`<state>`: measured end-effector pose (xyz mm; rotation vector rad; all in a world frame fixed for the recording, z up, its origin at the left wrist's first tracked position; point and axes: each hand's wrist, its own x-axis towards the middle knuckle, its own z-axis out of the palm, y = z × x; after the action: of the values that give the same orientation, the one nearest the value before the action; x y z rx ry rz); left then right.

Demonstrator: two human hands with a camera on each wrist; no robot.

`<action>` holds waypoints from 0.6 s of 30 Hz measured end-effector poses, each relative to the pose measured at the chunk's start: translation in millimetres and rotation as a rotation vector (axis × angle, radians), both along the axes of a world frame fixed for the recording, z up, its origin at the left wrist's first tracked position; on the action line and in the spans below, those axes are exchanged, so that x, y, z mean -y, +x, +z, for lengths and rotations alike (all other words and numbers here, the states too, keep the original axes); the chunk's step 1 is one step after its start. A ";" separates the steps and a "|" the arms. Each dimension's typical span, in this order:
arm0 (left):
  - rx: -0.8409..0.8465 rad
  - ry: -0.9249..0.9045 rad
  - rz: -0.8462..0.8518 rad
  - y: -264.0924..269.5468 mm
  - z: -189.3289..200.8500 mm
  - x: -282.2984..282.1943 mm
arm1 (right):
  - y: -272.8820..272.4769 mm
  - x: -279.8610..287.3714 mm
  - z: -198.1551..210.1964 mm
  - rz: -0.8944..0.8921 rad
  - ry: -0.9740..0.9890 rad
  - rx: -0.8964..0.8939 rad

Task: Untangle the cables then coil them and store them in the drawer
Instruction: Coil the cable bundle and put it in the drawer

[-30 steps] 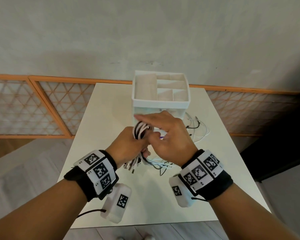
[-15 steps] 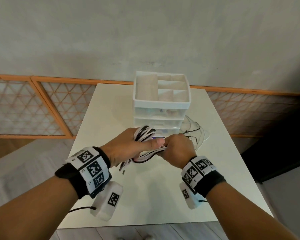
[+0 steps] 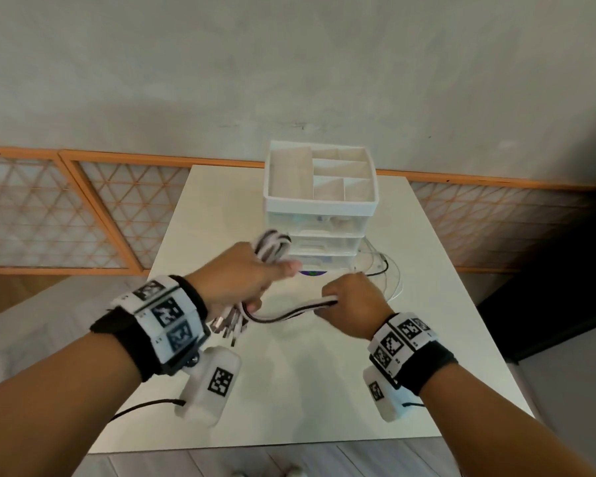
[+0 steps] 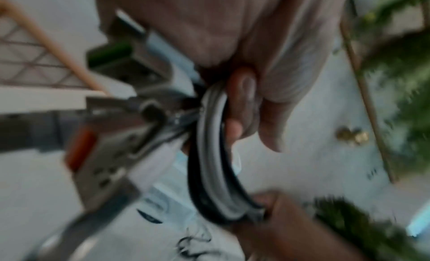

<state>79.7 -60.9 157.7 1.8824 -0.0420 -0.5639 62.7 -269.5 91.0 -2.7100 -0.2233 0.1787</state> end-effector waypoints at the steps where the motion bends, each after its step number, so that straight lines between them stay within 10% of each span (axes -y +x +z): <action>1: -0.006 0.113 -0.067 -3.4 -4.6 3.8 | 3.6 -0.9 7.9 -0.051 0.009 0.032; 10: 0.081 0.291 -0.124 -8.5 -25.7 17.3 | 4.9 -15.6 46.2 -0.121 0.067 0.167; 18: 0.087 0.047 0.031 -1.5 -16.9 -4.0 | -0.4 26.2 47.2 -0.067 0.642 -0.068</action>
<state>78.2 -56.9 140.8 1.9498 -0.0564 -0.4651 62.3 -295.7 138.2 -2.0670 -0.1375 0.1477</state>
